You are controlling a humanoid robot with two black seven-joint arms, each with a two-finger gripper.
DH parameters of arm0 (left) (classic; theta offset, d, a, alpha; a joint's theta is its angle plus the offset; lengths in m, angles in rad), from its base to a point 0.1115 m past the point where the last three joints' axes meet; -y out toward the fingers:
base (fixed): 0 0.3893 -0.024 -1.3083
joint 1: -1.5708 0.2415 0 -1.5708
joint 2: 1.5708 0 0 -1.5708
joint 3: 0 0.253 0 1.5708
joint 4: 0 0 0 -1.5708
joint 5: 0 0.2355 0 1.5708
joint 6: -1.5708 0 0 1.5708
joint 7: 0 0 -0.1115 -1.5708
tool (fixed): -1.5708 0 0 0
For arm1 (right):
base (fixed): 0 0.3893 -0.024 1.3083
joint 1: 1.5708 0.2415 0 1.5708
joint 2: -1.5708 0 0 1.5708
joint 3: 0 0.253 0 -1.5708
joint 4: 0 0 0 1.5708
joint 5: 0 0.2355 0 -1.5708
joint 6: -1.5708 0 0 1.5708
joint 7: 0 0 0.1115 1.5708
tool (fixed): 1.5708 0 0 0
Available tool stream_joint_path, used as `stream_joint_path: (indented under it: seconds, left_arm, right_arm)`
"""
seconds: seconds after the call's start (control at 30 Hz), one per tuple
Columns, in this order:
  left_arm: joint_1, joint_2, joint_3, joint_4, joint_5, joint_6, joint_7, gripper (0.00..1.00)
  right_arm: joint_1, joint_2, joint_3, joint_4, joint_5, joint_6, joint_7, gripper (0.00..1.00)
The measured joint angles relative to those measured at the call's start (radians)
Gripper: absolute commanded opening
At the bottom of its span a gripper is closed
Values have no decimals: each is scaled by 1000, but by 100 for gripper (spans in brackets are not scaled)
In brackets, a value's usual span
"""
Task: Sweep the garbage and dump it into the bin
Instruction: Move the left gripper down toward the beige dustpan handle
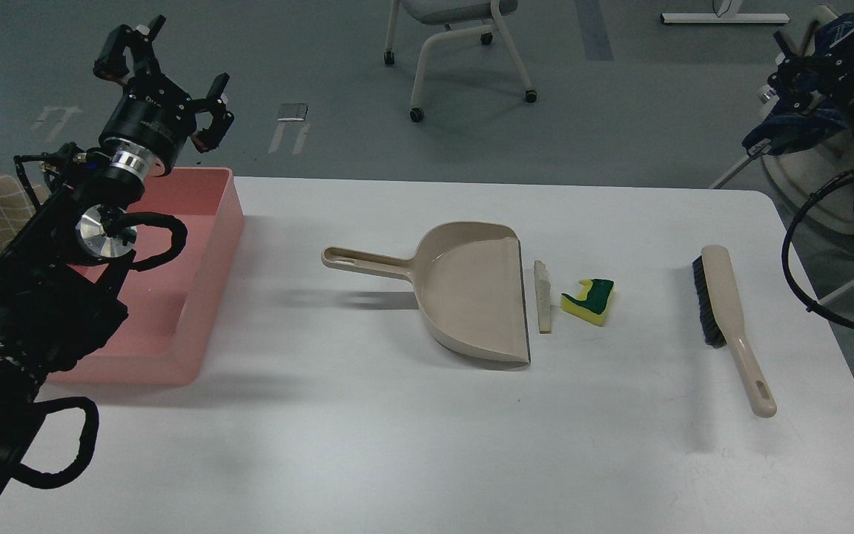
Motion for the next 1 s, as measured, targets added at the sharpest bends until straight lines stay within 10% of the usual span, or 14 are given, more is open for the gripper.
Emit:
stream_joint_path:
  seconds: [1.0]
  left_arm:
    - [6, 2, -2, -9, -36, -36, -14, 98]
  right_arm:
    - [-43, 36, 12, 77, 3, -1, 1, 100]
